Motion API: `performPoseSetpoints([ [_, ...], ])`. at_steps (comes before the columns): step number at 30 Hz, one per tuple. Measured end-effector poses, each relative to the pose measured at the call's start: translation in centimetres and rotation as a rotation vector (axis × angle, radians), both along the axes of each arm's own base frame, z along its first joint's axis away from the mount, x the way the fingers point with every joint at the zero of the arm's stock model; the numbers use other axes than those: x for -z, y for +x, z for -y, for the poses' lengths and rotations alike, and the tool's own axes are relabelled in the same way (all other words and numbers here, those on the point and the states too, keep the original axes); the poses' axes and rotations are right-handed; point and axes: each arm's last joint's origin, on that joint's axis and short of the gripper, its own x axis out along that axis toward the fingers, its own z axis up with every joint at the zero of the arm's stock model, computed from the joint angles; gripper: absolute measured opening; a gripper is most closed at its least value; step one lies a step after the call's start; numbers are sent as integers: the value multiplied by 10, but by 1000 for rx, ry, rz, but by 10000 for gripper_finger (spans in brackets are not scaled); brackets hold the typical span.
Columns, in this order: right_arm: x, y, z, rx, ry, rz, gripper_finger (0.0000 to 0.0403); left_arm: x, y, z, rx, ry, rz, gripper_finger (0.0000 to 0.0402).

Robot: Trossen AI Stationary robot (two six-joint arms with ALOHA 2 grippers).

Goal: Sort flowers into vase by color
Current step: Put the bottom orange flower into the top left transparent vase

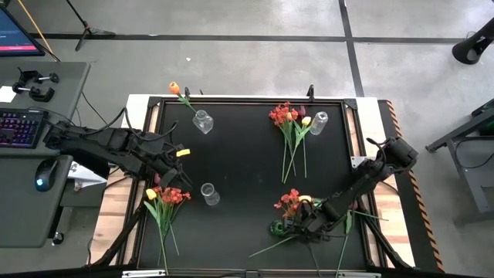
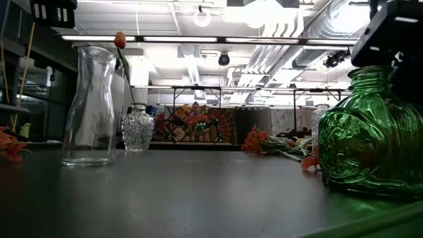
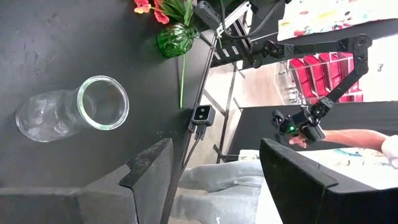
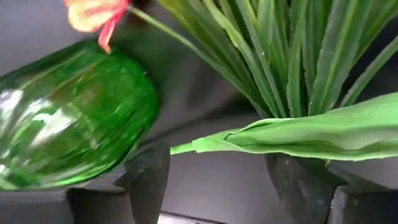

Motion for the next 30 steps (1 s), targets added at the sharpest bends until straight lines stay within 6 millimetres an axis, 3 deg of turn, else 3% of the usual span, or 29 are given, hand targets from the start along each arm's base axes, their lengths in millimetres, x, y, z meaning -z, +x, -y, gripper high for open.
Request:
performPoseSetpoints([
  [4, 2, -2, 3, -5, 1, -54, 206, 0, 0, 0, 4, 6, 4, 230],
  [12, 2, -1, 5, -22, 7, -64, 50, 0, 0, 0, 4, 7, 4, 230],
  [15, -1, 0, 4, -30, 1, -66, 10, 0, 0, 0, 5, 7, 4, 230],
  [24, -36, 6, -2, -99, -9, 25, 4, 0, 0, 0, 17, 25, 15, 230],
  [30, -73, -3, 3, -356, 37, 172, 2, 0, 0, 0, 17, 26, 15, 230],
])
